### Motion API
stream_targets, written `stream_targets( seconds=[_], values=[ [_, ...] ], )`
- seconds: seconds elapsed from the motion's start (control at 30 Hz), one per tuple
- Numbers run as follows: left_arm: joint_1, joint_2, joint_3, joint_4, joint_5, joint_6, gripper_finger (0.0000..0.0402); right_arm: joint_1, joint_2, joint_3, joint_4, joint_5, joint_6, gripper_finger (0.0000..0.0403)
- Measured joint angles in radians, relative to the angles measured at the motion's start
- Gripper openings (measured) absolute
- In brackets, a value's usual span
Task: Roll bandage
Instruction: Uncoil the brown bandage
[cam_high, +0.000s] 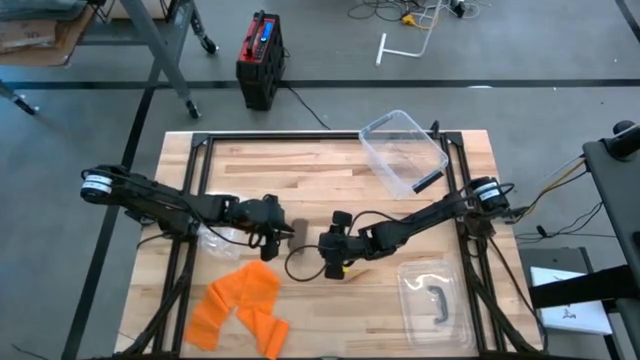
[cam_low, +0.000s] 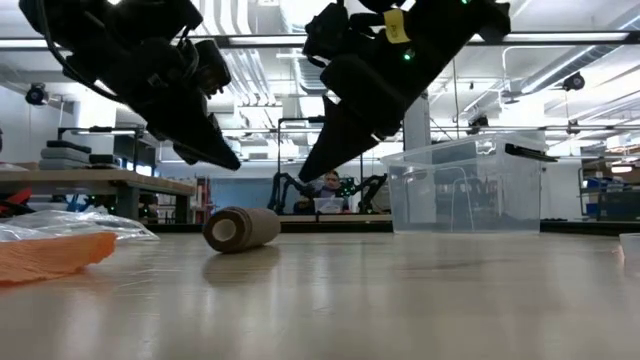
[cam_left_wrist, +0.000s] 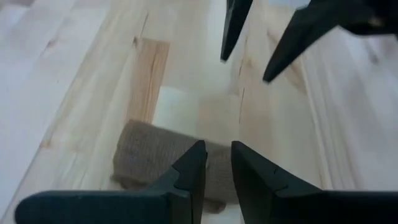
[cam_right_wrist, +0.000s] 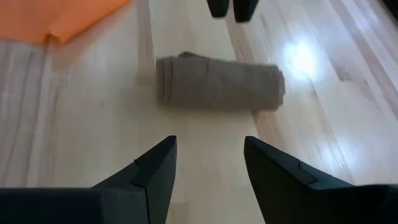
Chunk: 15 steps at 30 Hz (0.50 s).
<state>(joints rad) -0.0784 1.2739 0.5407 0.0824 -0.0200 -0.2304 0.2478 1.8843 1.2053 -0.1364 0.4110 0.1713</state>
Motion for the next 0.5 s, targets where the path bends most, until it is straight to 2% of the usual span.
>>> stream_targets(
  seconds=[0.4,0.5],
  values=[
    [0.0,0.0,-0.004,0.048,0.001,0.043,0.0068,0.0,-0.001,0.0,0.077,0.0,0.012,0.0183],
    [0.0,0.0,-0.004,0.082,-0.027,0.056,0.0068,-0.003,0.003,0.0,0.112,0.0,0.011,0.0183]
  ],
)
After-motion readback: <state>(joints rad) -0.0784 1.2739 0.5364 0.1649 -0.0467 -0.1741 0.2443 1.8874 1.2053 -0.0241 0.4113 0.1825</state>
